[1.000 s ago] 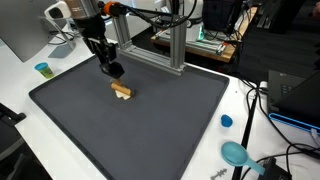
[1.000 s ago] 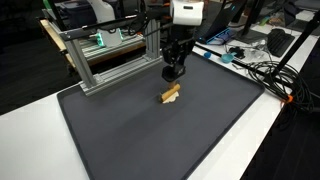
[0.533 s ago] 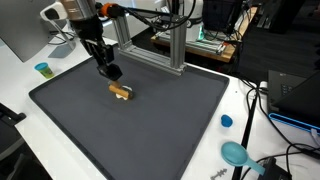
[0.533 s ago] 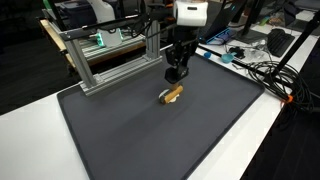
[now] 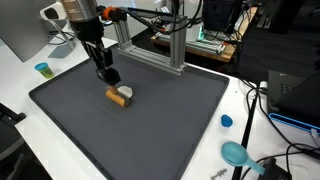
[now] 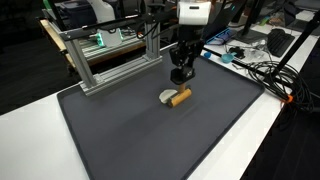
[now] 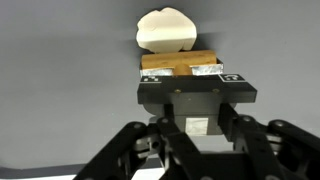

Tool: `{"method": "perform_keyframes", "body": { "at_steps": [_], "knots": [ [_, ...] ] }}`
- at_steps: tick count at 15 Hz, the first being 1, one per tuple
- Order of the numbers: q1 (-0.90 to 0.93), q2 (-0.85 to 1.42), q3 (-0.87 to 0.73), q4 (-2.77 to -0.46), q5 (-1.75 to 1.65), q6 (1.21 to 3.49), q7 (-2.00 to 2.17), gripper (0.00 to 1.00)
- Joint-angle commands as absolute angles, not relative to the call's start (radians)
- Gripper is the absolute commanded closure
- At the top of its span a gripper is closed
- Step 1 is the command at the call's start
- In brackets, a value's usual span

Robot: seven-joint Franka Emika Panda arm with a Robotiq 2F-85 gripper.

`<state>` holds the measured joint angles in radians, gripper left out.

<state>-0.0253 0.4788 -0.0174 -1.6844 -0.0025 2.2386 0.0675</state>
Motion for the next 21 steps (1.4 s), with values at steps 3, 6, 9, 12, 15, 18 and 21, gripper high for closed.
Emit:
{"method": "perform_keyframes", "body": {
  "at_steps": [3,6,9,12,15,18,21],
  "knots": [
    [0.011,0.205,-0.042,-1.892,0.005,2.333,0.263,0.79],
    [0.015,0.055,-0.04,-1.961,-0.034,2.289,0.294,0.79],
    [0.008,-0.103,-0.015,-2.042,-0.049,2.156,0.197,0.79],
    [0.014,-0.267,-0.005,-2.133,0.016,2.047,0.055,0.79],
    [0.029,-0.438,0.026,-2.235,-0.015,1.998,0.076,0.79],
    [0.027,-0.41,0.04,-2.207,-0.014,1.967,0.094,0.79],
    [0.029,-0.451,0.054,-2.239,-0.015,1.96,0.106,0.54]
  ]
}}
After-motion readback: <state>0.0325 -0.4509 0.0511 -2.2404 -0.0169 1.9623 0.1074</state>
